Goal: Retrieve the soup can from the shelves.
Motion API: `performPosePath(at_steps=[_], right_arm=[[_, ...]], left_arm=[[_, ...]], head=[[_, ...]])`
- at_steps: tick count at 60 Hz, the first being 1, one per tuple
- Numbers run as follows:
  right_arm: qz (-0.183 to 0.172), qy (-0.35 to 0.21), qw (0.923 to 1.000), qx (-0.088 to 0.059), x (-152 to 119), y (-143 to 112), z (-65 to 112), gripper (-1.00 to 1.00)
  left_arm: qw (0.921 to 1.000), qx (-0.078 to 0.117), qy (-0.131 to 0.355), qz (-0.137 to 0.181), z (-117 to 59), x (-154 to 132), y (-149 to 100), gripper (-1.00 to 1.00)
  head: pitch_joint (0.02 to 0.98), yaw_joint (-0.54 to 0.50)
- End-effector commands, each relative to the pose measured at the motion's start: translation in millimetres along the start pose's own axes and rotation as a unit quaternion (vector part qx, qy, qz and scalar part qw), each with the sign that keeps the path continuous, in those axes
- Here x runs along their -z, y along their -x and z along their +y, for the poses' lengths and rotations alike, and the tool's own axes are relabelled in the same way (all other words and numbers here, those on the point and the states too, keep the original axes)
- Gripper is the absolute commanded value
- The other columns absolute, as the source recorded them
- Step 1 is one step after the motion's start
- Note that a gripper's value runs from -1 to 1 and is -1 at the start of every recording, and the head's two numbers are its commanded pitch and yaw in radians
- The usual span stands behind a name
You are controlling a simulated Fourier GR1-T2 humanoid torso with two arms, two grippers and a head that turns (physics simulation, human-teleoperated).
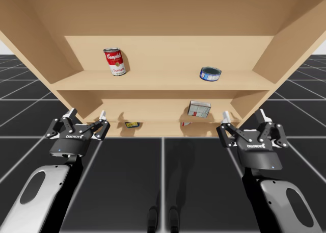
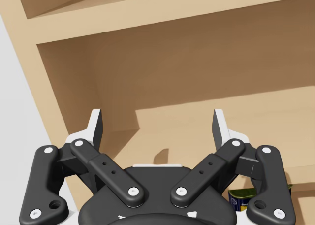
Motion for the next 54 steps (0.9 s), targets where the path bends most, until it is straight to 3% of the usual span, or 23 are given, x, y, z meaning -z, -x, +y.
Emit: performPosePath(at_steps=[1, 3, 6, 11, 30, 45, 54], right_arm=[[0.000, 0.012, 0.9999, 0.003, -2, 0, -0.8, -1.00], [0.005, -0.001, 1.0000, 0.001, -2, 1, -1.1, -1.00], [0.022, -0.013, 0.9996, 0.014, -1, 1, -2.0, -1.00], [0.029, -0.027, 0.9991, 0.016, -1, 1, -3.2, -1.00], [0.027, -0.024, 0.9993, 0.008, 0, 2, -3.6, -1.00], [0.030, -0.024, 0.9992, 0.009, -1, 2, -3.5, -1.00], [0.030, -0.020, 0.9993, 0.011, 0, 2, -4.9, -1.00]], left_arm=[[1.0000, 0.001, 0.001, 0.001, -0.2, 0, 0, -1.00], [1.0000, 0.001, 0.001, 0.001, -0.2, 0, 0, -1.00], [1.0000, 0.001, 0.001, 0.001, 0.0, 0, 0, -1.00], [1.0000, 0.001, 0.001, 0.001, -0.1, 0, 0, -1.00], [1.0000, 0.000, -0.001, 0.002, 1.7, 1, 0, -1.00], [1.0000, -0.002, 0.003, 0.003, 0.4, 0, -1, -1.00], [0.9997, -0.020, 0.013, 0.001, -1.9, -11, -26, -1.00]], head=[[0.071, 0.00], [0.071, 0.00], [0.075, 0.00], [0.092, 0.02], [0.181, 0.21], [0.188, 0.27], [0.191, 0.27]])
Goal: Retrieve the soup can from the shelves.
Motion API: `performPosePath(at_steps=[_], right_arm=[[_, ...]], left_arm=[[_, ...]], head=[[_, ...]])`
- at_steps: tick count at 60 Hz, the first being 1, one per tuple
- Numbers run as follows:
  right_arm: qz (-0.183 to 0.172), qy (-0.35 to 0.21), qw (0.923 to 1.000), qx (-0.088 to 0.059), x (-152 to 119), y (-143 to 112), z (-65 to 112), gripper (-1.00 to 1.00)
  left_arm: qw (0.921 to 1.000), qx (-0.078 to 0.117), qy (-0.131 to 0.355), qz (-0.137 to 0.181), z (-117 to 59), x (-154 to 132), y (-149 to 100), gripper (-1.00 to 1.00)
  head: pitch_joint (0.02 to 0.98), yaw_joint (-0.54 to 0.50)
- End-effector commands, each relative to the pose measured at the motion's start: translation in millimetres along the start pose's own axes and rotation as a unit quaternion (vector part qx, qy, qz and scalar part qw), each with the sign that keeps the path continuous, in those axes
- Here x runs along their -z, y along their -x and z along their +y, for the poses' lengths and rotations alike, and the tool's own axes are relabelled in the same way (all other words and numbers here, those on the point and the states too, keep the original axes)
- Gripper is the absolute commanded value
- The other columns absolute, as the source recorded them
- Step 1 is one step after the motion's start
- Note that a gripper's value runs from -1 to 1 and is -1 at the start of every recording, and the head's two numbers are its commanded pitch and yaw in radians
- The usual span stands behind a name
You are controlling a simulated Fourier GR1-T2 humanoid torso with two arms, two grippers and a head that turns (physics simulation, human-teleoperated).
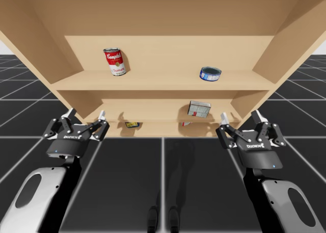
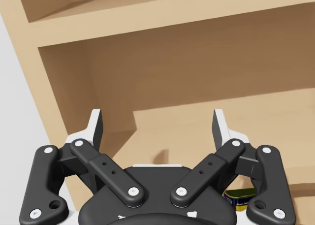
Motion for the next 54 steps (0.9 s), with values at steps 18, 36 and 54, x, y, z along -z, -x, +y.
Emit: performPosePath(at_steps=[18, 36, 54], right_arm=[[0.002, 0.007, 1.0000, 0.002, 0, 1, -2.3, -1.00], [-0.001, 0.009, 1.0000, 0.001, 0, 0, -4.8, -1.00], [-0.003, 0.013, 0.9999, -0.003, 0, -1, -7.3, -1.00]], left_arm=[[0.9960, -0.036, 0.081, 0.013, -13.7, -22, -94, -1.00], [0.9910, -0.058, 0.119, 0.024, -18.6, 3, -131, -1.00], [0.9913, -0.065, 0.108, 0.038, -31.6, 52, -138, -1.00]], head=[[0.200, 0.28], [0.208, 0.27], [0.210, 0.27]])
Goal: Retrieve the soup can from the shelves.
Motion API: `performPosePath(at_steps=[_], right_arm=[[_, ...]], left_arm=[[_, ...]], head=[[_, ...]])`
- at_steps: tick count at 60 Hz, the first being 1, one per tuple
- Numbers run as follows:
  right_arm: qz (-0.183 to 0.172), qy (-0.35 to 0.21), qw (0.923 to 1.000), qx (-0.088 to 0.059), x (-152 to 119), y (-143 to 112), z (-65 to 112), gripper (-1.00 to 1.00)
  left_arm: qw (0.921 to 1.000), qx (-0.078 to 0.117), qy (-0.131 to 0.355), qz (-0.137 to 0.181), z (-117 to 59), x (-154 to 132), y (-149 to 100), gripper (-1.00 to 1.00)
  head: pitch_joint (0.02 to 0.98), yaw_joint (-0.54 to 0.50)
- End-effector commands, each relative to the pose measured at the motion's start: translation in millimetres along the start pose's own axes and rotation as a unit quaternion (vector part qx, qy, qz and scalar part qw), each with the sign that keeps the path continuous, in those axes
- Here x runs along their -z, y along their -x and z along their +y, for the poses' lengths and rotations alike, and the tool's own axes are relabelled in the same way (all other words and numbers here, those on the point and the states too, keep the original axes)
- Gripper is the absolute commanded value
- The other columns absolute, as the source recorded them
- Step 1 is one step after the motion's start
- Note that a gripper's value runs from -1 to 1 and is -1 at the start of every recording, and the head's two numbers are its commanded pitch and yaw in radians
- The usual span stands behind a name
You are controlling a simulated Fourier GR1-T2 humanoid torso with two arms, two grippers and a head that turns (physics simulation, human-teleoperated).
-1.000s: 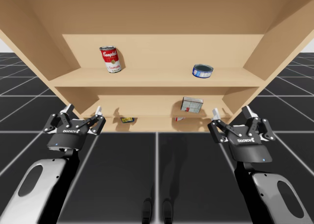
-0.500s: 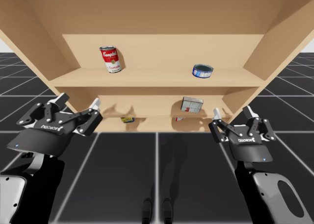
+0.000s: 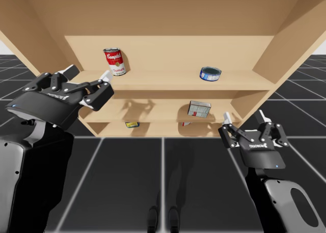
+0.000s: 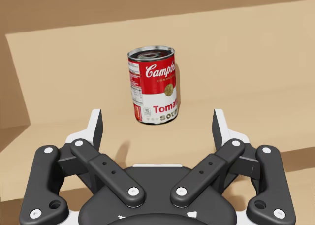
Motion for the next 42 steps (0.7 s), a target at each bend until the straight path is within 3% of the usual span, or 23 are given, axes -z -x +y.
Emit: performPosePath(at_steps=[1, 19, 33, 42], right_arm=[[-0.002, 0.005, 1.0000, -0.004, 0, 0, -2.1, -1.00], [-0.003, 0.006, 1.0000, -0.004, -1, -2, -4.7, -1.00], [-0.006, 0.006, 1.0000, -0.005, -1, -3, -5.8, -1.00], [-0.005, 0.007, 0.9999, -0.006, 0, -3, -6.2, -1.00]], left_arm=[[0.9982, -0.006, -0.007, 0.060, -1.9, 28, 1, -1.00], [0.9967, -0.011, -0.021, 0.077, -9.0, 66, 10, -1.00], [0.9957, -0.026, -0.037, 0.080, -12.2, 94, 14, -1.00], [0.9958, -0.025, -0.044, 0.077, -15.3, 104, 12, -1.00]], head=[[0.208, 0.27], [0.195, 0.26], [0.197, 0.25], [0.200, 0.25]])
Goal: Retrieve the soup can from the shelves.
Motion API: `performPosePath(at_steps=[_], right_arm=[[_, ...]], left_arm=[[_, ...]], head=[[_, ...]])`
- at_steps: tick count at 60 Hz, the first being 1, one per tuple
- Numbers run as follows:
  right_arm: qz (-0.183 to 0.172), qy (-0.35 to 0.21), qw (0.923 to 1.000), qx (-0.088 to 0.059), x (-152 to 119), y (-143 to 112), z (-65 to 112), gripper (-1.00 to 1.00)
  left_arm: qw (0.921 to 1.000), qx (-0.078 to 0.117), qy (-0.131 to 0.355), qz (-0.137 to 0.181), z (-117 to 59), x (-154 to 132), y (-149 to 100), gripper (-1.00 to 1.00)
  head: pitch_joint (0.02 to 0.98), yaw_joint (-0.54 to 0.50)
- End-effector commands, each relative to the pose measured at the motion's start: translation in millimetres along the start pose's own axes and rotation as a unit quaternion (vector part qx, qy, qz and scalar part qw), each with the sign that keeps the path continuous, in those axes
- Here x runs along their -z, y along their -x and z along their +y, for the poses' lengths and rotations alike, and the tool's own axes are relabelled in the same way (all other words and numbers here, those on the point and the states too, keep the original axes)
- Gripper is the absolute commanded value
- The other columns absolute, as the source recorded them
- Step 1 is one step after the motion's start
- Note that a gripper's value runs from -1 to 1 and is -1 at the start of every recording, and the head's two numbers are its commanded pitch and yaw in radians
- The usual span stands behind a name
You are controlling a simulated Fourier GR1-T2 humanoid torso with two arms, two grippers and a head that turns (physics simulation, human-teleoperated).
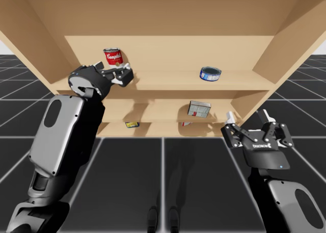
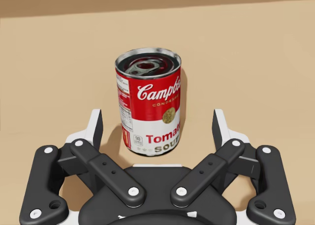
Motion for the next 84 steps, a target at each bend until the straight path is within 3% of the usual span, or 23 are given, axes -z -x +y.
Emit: performPosePath(at_steps=[1, 24, 28, 29, 30, 32, 33, 36, 51, 56, 69, 84], right_arm=[[0.000, 0.001, 1.0000, 0.000, 0, 0, -0.7, -1.00], [0.001, 0.001, 1.0000, 0.001, -1, -1, -1.3, -1.00], [0.001, 0.000, 1.0000, 0.001, -1, -1, -1.3, -1.00], [0.001, 0.000, 1.0000, 0.001, -1, -1, -1.3, -1.00], [0.001, 0.000, 1.0000, 0.001, -1, -1, -1.3, -1.00], [0.001, 0.000, 1.0000, 0.001, -1, 0, -1.3, -1.00], [0.001, 0.000, 1.0000, 0.001, -1, 0, -1.3, -1.00], [0.002, 0.000, 1.0000, 0.001, -1, 0, -1.3, -1.00], [0.001, 0.002, 1.0000, 0.001, -1, 0, -2.1, -1.00], [0.001, 0.002, 1.0000, 0.001, -1, 0, -2.5, -1.00], [0.002, 0.002, 1.0000, 0.000, -1, 0, -1.6, -1.00], [0.003, 0.003, 1.0000, -0.002, -1, 1, -1.4, -1.00]], left_arm=[[1.0000, -0.004, -0.008, 0.003, -2.9, 14, -1, -1.00], [0.9995, -0.002, -0.033, 0.005, -3.7, 35, -4, -1.00], [0.9993, -0.001, -0.037, 0.008, -2.7, 37, -1, -0.47], [0.9992, -0.001, -0.039, 0.009, -2.5, 38, 0, -0.12], [0.9992, -0.001, -0.039, 0.010, -2.4, 39, 0, 0.00], [0.9991, -0.002, -0.040, 0.011, -1.9, 39, 2, 0.56], [0.9991, -0.002, -0.040, 0.011, -1.9, 40, 2, 0.72], [0.9991, 0.001, -0.040, 0.012, -2.1, 40, 4, 0.94], [0.9994, 0.009, -0.034, -0.002, -0.9, 26, 3, 1.00], [0.9990, 0.024, -0.034, -0.015, 2.0, 14, 7, 1.00], [0.9975, 0.050, -0.032, -0.038, 11.4, -34, 14, 1.00], [0.9971, 0.059, -0.016, -0.046, 13.0, -90, 25, 1.00]], head=[[0.200, 0.25], [0.203, 0.24], [0.204, 0.24], [0.205, 0.24], [0.205, 0.24], [0.206, 0.24], [0.206, 0.24], [0.208, 0.24], [0.211, 0.23], [0.211, 0.23], [0.215, 0.23], [0.220, 0.23]])
